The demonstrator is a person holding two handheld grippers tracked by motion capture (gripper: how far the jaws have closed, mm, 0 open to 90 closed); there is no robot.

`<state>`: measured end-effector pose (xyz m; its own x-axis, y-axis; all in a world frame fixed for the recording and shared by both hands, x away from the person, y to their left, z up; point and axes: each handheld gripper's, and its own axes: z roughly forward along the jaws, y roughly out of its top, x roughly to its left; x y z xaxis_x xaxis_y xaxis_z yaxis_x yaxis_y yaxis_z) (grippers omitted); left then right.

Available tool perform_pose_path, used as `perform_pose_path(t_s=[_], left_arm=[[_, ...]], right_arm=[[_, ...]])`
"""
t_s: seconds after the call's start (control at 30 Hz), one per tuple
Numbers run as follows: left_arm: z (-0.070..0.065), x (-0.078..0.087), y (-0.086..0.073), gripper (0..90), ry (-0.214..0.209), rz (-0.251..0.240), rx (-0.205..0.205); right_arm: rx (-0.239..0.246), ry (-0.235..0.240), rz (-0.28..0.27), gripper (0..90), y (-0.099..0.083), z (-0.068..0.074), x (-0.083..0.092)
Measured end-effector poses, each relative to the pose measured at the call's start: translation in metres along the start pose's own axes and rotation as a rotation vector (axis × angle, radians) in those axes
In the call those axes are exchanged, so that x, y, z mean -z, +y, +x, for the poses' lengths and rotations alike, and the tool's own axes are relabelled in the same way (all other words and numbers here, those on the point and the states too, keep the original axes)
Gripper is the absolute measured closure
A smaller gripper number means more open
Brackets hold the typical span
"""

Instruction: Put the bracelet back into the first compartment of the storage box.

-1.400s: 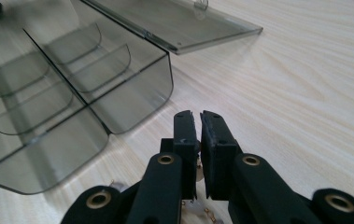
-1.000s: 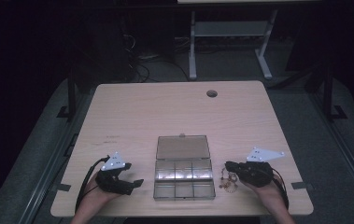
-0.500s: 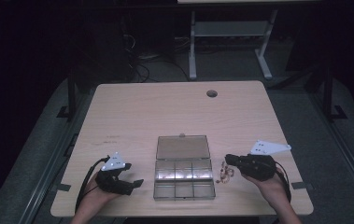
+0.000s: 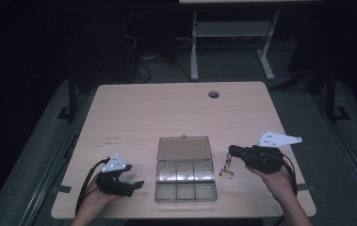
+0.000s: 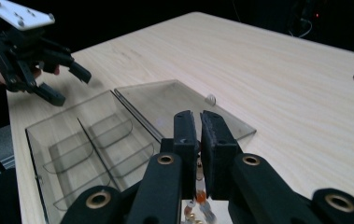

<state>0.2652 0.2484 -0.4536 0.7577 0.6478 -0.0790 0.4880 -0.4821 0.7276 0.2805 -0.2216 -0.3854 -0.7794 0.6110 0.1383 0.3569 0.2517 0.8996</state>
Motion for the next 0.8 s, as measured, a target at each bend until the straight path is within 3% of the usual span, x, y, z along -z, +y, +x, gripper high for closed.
perform_pose_path(t_s=[0.47,0.8], left_arm=[[0.000,-0.001,0.000,18.5,-0.006,0.002,0.002],[0.000,-0.002,0.000,18.4,-0.009,0.004,-0.004]], right_arm=[[0.062,0.007,-0.084,84.9,0.037,0.006,0.011],[0.094,0.043,-0.120,85.0,0.056,0.014,0.007]])
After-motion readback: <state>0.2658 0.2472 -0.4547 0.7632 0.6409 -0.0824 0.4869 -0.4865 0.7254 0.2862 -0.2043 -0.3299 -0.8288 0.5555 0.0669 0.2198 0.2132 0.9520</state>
